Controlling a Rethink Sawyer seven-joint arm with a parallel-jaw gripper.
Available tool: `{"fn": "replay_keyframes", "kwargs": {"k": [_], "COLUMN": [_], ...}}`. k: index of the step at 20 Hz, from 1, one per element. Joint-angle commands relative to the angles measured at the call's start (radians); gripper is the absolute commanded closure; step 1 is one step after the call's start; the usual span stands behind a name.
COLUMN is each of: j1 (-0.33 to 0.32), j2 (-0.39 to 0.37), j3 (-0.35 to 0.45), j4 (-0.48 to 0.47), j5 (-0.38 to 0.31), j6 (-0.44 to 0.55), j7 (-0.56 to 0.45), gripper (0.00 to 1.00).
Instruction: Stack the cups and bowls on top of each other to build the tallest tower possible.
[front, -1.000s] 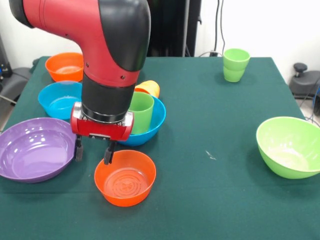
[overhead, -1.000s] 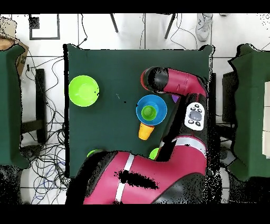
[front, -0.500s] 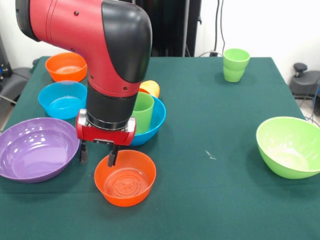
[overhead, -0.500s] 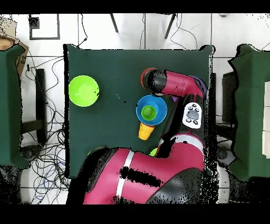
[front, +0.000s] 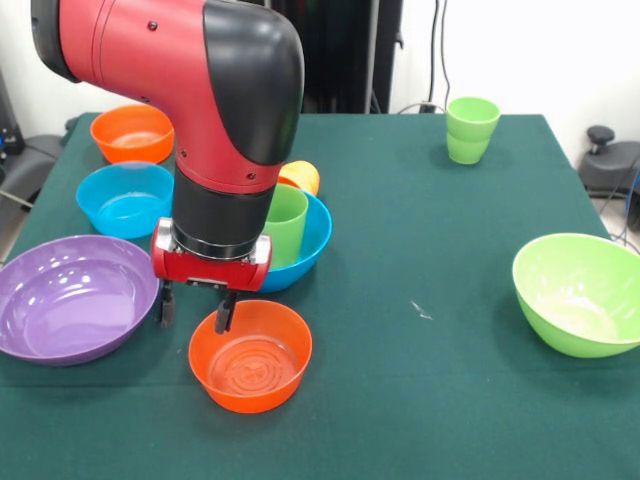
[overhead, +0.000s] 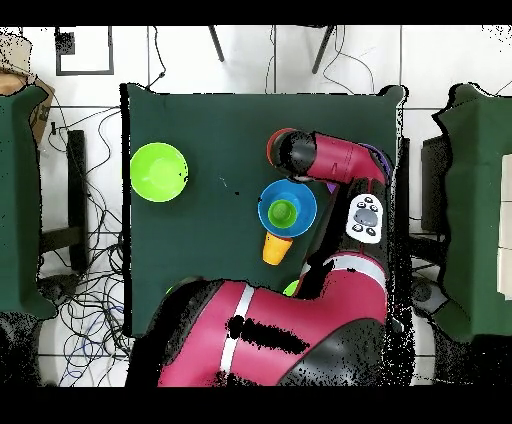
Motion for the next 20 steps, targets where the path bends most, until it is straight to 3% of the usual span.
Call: {"fn": "replay_keyframes", "kwargs": {"k": [1,20], "j1": [0.017,0.041], "j2": [0.033,0.097], "j3": [0.05,0.011], "j4": [0.033,-0.005], "j5": [-0.046,-0.052], "j6": [-0.014,-0.014], "j7": [0.097,0.1], "gripper": [0.0,0.0]}}
